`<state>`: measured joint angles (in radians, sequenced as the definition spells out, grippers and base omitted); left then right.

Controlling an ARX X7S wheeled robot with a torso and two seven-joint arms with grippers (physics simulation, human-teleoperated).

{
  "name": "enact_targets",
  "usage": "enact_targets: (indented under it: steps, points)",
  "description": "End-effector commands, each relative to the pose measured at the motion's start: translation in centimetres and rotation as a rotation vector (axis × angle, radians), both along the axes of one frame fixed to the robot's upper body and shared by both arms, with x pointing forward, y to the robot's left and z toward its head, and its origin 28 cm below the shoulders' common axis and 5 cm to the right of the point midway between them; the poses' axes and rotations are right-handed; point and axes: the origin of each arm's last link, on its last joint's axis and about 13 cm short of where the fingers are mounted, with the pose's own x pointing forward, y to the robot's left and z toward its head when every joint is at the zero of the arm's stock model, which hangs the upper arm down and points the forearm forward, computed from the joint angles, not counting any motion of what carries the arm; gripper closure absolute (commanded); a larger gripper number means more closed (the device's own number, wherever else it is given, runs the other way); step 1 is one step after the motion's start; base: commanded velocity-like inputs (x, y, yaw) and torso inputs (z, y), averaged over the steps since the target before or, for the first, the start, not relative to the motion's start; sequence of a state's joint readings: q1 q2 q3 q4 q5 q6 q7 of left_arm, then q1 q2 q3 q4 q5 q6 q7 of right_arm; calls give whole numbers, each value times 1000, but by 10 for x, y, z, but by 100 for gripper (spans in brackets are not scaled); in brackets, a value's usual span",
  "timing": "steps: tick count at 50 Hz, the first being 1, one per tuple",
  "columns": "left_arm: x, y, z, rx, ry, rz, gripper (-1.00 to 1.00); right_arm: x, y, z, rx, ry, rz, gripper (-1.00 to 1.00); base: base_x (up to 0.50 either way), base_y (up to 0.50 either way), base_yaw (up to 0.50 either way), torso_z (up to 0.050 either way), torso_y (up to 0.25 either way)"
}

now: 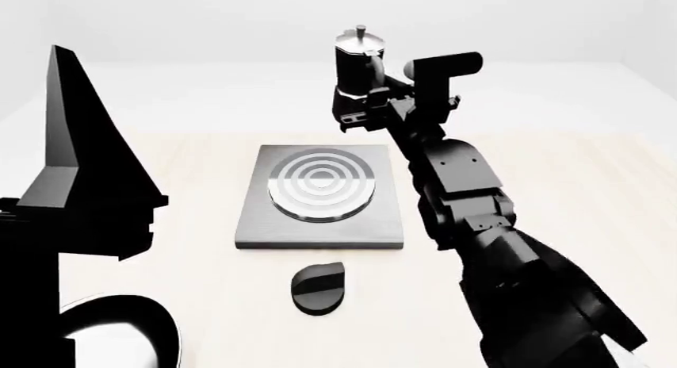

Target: Turn on the stove and put the moka pot on it.

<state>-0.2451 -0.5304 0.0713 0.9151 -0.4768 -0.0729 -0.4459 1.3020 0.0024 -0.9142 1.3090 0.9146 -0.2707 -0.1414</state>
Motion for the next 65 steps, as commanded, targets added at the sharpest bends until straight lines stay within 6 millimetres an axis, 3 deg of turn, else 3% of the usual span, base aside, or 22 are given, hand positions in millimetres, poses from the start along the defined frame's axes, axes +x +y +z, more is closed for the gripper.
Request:
enact_targets:
  steps: [1, 26, 53, 56, 65]
  points:
    - [0, 0, -1, -1, 3, -1, -100, -1, 11, 5, 24, -14, 27, 100, 0, 0, 0, 0, 0]
    - [0, 1, 1, 2, 12, 8, -100, -9, 27, -12, 28, 18, 71, 100, 0, 0, 0, 0, 1]
    - [2, 2, -6, 23, 41, 23, -100, -11, 33, -11, 43, -48, 45, 100, 0, 0, 0, 0, 1]
    - [2, 2, -6, 25, 42, 23, -100, -13, 33, -18, 48, -50, 47, 100, 0, 0, 0, 0, -64]
    - [2, 3, -7, 22, 45, 24, -100, -12, 36, -10, 60, -86, 61, 100, 0, 0, 0, 0, -113]
